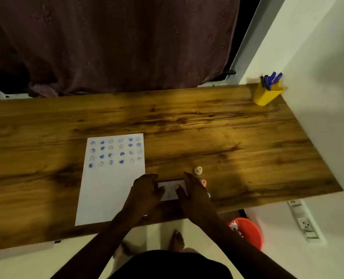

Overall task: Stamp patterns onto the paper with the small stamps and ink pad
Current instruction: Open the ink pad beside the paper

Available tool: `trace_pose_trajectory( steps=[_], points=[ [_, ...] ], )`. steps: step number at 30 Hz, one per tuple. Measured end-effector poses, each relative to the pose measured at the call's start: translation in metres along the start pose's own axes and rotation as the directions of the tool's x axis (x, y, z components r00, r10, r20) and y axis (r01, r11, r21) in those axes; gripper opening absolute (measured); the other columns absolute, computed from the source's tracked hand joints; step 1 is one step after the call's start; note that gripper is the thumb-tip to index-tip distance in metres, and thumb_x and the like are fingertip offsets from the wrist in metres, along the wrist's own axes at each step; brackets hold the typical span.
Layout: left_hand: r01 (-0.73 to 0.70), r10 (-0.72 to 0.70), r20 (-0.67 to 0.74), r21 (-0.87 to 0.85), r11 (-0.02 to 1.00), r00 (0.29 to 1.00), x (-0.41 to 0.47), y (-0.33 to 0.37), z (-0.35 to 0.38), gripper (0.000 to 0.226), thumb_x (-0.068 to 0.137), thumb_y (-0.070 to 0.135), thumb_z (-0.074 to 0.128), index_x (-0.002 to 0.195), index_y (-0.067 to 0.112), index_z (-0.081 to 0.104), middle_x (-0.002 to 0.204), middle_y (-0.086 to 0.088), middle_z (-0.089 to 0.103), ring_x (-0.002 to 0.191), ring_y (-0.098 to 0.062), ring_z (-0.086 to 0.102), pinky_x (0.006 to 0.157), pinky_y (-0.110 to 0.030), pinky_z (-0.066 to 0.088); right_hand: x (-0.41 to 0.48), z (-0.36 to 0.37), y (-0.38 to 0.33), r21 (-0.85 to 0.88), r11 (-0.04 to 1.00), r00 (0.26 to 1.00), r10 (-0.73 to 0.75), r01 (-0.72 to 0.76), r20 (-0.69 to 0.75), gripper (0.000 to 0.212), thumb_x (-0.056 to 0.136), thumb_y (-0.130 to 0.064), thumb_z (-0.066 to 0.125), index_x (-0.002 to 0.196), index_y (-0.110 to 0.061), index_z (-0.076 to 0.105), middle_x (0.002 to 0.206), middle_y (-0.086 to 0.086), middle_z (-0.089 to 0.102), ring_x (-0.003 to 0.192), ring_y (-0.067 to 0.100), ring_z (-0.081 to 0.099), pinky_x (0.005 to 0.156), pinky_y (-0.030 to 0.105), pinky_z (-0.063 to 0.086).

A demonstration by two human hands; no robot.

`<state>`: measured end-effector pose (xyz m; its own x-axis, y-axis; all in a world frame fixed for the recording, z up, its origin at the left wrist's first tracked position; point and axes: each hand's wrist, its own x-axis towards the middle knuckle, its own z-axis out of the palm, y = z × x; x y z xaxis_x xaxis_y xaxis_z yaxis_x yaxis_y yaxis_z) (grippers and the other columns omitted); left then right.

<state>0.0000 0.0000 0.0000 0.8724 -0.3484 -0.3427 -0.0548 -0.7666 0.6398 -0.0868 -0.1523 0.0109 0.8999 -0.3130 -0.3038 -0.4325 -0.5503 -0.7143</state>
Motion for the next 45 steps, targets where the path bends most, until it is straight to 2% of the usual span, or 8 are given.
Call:
trace_pose_trajectory(
  steps=[9, 18, 25, 29, 33, 36, 41, 45],
  points=[
    [-0.007, 0.007, -0.02, 0.004, 1.0, 1.0, 0.0, 0.0, 0.011, 0.036, 0.089, 0.022, 0.076, 0.121, 0.009, 0.069, 0.122, -0.012, 0.072, 0.111, -0.031, 0.07, 0.093, -0.03, 0.051, 0.002, 0.01, 0.007, 0.083, 0.995, 0.999, 0.05, -0.05, 0.011, 0.05, 0.102, -0.032, 0.052, 0.149, -0.019, 0.039, 0.152, 0.001, 0.048, 0.139, 0.021, 0.046, 0.115, 0.038, 0.042],
    [0.032, -0.034, -0.018, -0.075, 0.997, 0.999, 0.002, -0.018, -0.003, 0.03, 0.083, -0.002, 0.069, 0.112, 0.007, 0.072, 0.115, -0.012, 0.069, 0.102, -0.029, 0.07, 0.07, -0.01, 0.046, 0.011, 0.019, -0.011, -0.054, 0.996, 0.997, 0.072, -0.073, -0.02, 0.055, 0.099, -0.025, 0.058, 0.15, -0.018, 0.039, 0.152, 0.004, 0.048, 0.141, 0.024, 0.045, 0.116, 0.041, 0.043],
    [0.043, -0.061, -0.086, -0.201, 0.979, 0.994, 0.004, -0.031, -0.034, 0.043, 0.081, 0.0, 0.073, 0.123, 0.011, 0.067, 0.121, -0.004, 0.067, 0.08, 0.003, 0.058, 0.066, -0.001, 0.04, 0.021, 0.023, -0.051, -0.158, 0.987, 0.997, -0.016, 0.005, -0.071, 0.061, 0.098, -0.027, 0.061, 0.153, -0.017, 0.037, 0.151, 0.005, 0.05, 0.14, 0.024, 0.047, 0.116, 0.043, 0.041],
    [0.035, -0.077, -0.194, -0.213, 0.976, 0.978, -0.003, -0.048, -0.07, 0.045, 0.082, 0.0, 0.075, 0.125, 0.008, 0.066, 0.127, -0.008, 0.067, 0.114, -0.018, 0.064, 0.095, -0.024, 0.053, 0.027, 0.046, -0.09, -0.139, 0.989, 0.996, -0.06, 0.049, -0.073, 0.058, 0.1, -0.023, 0.06, 0.153, -0.018, 0.038, 0.154, 0.004, 0.048, 0.141, 0.022, 0.046, 0.119, 0.039, 0.037],
    [0.067, -0.13, -0.274, -0.228, 0.971, 0.953, -0.013, -0.087, -0.11, 0.046, 0.083, -0.005, 0.073, 0.127, 0.007, 0.064, 0.133, -0.011, 0.066, 0.121, -0.029, 0.065, 0.097, -0.041, 0.059, 0.03, 0.09, -0.132, -0.04, 0.99, 0.99, -0.137, 0.136, -0.03, 0.059, 0.097, -0.015, 0.063, 0.151, -0.019, 0.04, 0.154, 0.001, 0.047, 0.142, 0.02, 0.045, 0.114, 0.032, 0.041],
    [0.104, -0.172, -0.301, -0.23, 0.968, 0.938, -0.023, -0.126, -0.139, 0.046, 0.087, -0.005, 0.071, 0.131, 0.005, 0.063, 0.133, -0.013, 0.068, 0.12, -0.032, 0.067, 0.095, -0.031, 0.056, 0.032, 0.13, -0.16, -0.027, 0.979, 0.979, -0.199, 0.2, 0.039, 0.059, 0.096, -0.015, 0.066, 0.149, -0.022, 0.042, 0.154, -0.002, 0.046, 0.144, 0.018, 0.043, 0.115, 0.031, 0.038],
    [0.201, -0.258, -0.33, -0.198, 0.959, 0.908, -0.042, -0.191, -0.179, 0.043, 0.081, -0.005, 0.07, 0.12, 0.011, 0.073, 0.115, -0.011, 0.077, 0.085, -0.024, 0.074, 0.053, -0.007, 0.046, 0.033, 0.192, -0.198, -0.028, 0.958, 0.947, -0.277, 0.286, 0.164, 0.056, 0.095, -0.017, 0.066, 0.145, -0.027, 0.044, 0.148, -0.004, 0.051, 0.139, 0.016, 0.047, 0.11, 0.023, 0.037],
    [0.277, -0.318, -0.334, -0.167, 0.946, 0.887, -0.051, -0.233, -0.197, 0.05, 0.079, -0.005, 0.065, 0.127, 0.006, 0.07, 0.125, -0.013, 0.072, 0.105, -0.025, 0.07, 0.074, -0.013, 0.047, 0.032, 0.231, -0.219, -0.059, 0.948, 0.922, -0.287, 0.312, 0.259, 0.057, 0.096, -0.023, 0.065, 0.148, -0.025, 0.043, 0.151, 0.0, 0.05, 0.142, 0.02, 0.045, 0.117, 0.032, 0.038]
  ],
)
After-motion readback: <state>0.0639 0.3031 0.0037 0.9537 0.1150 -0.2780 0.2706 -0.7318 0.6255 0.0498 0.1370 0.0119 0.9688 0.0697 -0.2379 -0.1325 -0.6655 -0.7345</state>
